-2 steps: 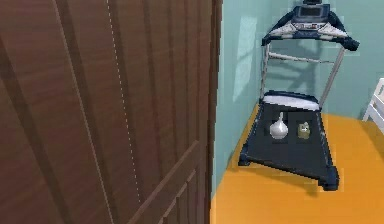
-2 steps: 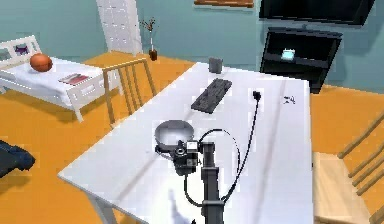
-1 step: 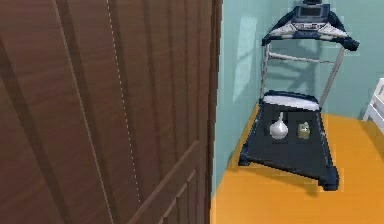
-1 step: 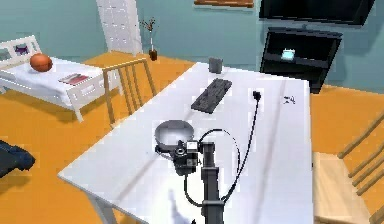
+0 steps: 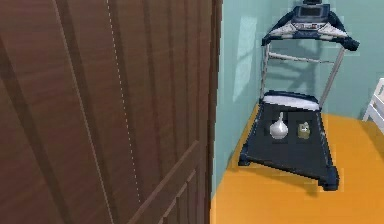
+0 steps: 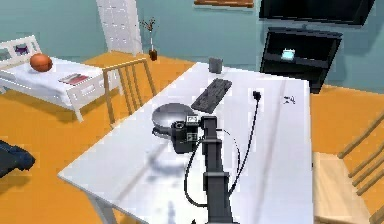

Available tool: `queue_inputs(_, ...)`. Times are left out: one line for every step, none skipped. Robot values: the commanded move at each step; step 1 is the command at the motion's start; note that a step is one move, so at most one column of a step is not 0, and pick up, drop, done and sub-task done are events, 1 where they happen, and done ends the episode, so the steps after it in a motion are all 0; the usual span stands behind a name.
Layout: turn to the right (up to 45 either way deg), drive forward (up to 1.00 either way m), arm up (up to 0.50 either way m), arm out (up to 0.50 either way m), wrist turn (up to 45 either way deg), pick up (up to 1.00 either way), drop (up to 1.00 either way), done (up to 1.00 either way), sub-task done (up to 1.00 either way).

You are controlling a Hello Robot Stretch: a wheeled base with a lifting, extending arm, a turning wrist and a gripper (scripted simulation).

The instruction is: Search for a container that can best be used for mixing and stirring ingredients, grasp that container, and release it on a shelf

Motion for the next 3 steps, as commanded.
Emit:
queue_inputs(0.0, 0.00, 0.20, 0.00, 0.0, 0.00, 0.00, 0.00, 0.00)
queue_inputs(0.0, 0.00, 0.00, 0.00, -45.0, 0.00, 0.00, 0.00, 0.00)
queue_inputs(0.0, 0.00, 0.00, 0.00, -45.0, 0.00, 0.00, 0.00, 0.00)
